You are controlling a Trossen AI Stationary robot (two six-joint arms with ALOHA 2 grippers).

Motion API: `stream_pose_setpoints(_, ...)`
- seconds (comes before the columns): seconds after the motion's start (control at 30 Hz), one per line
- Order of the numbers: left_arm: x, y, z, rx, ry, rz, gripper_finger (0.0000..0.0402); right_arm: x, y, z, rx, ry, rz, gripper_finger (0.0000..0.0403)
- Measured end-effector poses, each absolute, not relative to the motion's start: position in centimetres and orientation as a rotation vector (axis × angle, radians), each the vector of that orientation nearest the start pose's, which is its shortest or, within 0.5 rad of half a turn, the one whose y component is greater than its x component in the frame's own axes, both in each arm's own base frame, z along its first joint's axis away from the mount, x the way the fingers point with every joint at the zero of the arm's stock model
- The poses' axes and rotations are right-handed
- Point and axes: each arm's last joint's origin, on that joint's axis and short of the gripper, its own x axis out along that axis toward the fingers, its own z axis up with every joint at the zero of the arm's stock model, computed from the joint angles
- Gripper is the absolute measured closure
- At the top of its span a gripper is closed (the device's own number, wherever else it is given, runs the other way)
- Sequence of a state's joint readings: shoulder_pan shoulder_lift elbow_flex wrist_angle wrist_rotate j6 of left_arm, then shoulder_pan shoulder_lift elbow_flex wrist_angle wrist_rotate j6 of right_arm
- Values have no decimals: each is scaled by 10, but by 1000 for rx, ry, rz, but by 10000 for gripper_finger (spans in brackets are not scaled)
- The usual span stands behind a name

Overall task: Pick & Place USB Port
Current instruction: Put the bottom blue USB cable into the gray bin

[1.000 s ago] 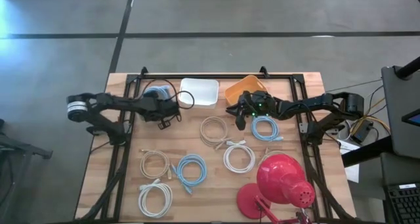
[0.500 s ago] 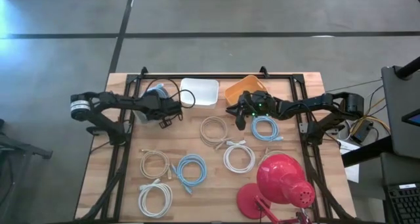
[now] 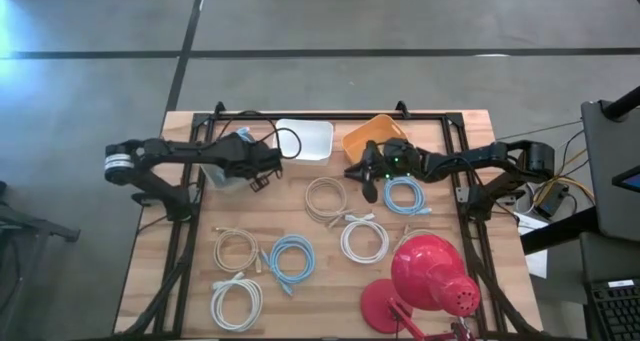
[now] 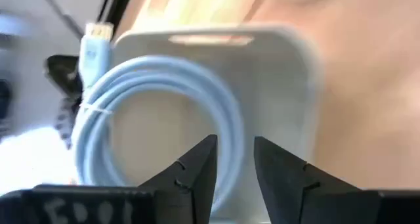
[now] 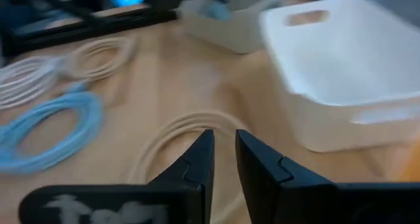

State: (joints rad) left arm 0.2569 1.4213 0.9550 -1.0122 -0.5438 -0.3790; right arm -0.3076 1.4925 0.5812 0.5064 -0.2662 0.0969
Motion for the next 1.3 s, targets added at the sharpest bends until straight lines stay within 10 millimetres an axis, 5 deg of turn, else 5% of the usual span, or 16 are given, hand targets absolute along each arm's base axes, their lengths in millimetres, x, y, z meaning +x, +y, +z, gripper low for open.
stream_pose_setpoints(0.2,235,53,248,-201,1130,765,275,277,-71,174,184,382,17,307)
stream_pose_setpoints(0.43,256,8,257,-174,922,410,276,280,-63,176,175,378,50,276)
stream_pose_setpoints(0.8,254,-54,222,-141,861,153,273,282,-54,176,178,384,79,269)
stream_pose_setpoints(1.3,246,-70,164,-266,805,72,214,282,-52,175,178,386,83,269)
